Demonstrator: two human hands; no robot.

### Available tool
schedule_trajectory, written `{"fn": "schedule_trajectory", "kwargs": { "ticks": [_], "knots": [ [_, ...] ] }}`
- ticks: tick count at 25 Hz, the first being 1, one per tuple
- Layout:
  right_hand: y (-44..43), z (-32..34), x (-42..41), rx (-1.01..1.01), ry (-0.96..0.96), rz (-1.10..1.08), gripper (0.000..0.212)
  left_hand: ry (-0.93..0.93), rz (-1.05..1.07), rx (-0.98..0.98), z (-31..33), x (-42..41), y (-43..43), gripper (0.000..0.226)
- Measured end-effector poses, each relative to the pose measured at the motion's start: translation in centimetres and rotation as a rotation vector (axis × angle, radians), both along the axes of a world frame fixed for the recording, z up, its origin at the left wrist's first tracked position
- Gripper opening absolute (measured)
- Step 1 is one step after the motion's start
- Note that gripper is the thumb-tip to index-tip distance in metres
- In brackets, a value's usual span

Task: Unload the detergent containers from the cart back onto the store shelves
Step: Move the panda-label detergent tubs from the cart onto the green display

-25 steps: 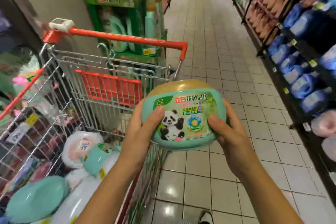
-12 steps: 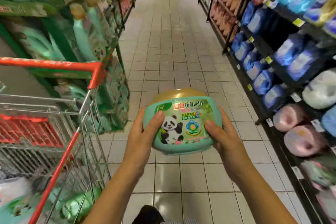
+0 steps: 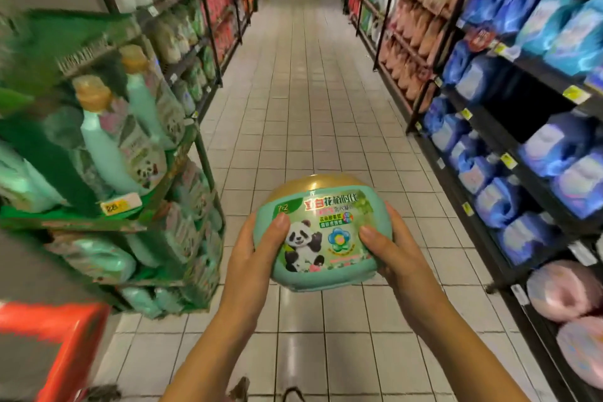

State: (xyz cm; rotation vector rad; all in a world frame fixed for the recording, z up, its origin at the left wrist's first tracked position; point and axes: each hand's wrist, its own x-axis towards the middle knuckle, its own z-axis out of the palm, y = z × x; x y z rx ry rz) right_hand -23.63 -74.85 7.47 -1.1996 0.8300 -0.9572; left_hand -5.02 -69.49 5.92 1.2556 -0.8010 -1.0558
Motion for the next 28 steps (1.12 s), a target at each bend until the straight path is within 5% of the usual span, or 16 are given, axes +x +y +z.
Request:
{"fn": "schedule_trajectory", "kwargs": {
  "ticks": [15, 28],
  "knots": [
    [-30.5, -0.2, 21.4, -0.038, -0.024, 0.47, 0.053, 0.079, 0.491, -0.033, 0.5, 16.3, -22.0, 0.069],
    [-45.3, 7.2, 48.6, -0.234, -0.292, 1.098, 0.067, -0.323, 1.006, -0.165, 10.0, 33.6, -30.2, 0.073]
  ]
}}
